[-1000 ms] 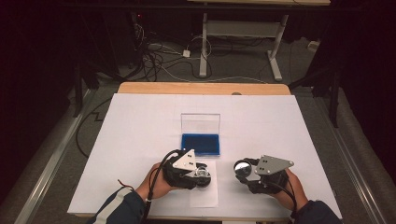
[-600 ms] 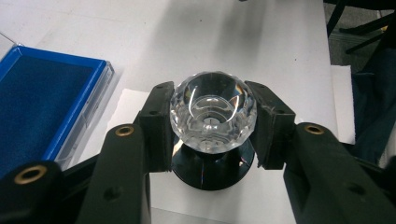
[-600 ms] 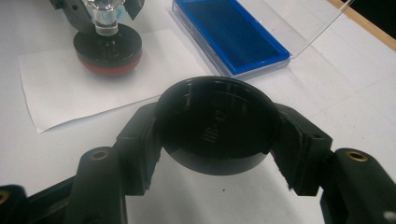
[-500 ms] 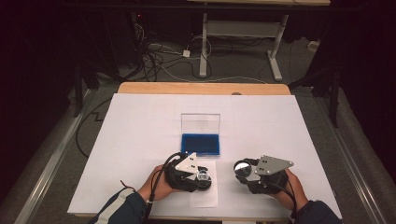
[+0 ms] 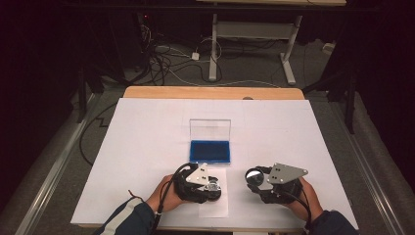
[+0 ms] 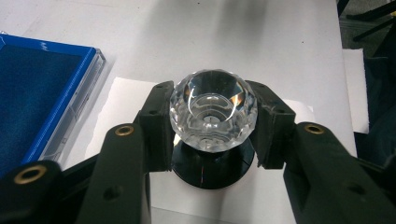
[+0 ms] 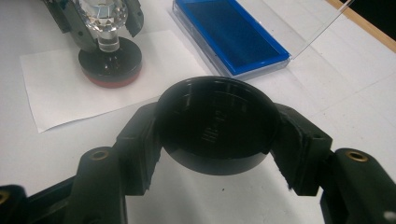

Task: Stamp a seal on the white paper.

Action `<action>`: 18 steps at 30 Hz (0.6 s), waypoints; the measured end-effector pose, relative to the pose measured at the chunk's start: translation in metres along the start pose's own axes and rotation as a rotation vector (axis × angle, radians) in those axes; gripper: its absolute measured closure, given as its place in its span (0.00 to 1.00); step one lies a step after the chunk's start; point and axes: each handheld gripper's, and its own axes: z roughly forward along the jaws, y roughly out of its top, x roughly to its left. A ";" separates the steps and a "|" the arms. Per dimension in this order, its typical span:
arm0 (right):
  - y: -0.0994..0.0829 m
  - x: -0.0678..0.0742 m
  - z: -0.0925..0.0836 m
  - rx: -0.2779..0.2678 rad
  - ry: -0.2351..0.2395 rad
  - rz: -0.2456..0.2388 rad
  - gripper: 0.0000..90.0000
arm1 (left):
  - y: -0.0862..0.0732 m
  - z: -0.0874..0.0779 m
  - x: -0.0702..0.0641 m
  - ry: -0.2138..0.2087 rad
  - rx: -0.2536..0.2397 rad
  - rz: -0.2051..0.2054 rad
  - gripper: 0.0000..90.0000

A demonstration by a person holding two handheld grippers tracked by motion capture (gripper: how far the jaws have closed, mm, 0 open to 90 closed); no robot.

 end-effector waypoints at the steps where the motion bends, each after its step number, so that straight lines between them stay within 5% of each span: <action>1: 0.000 0.000 0.000 0.000 -0.001 -0.001 0.42 | 0.000 0.000 0.000 -0.001 0.000 -0.001 0.60; 18: 0.000 0.000 0.000 0.002 0.000 -0.002 0.42 | 0.002 0.000 0.001 -0.010 0.020 -0.004 0.60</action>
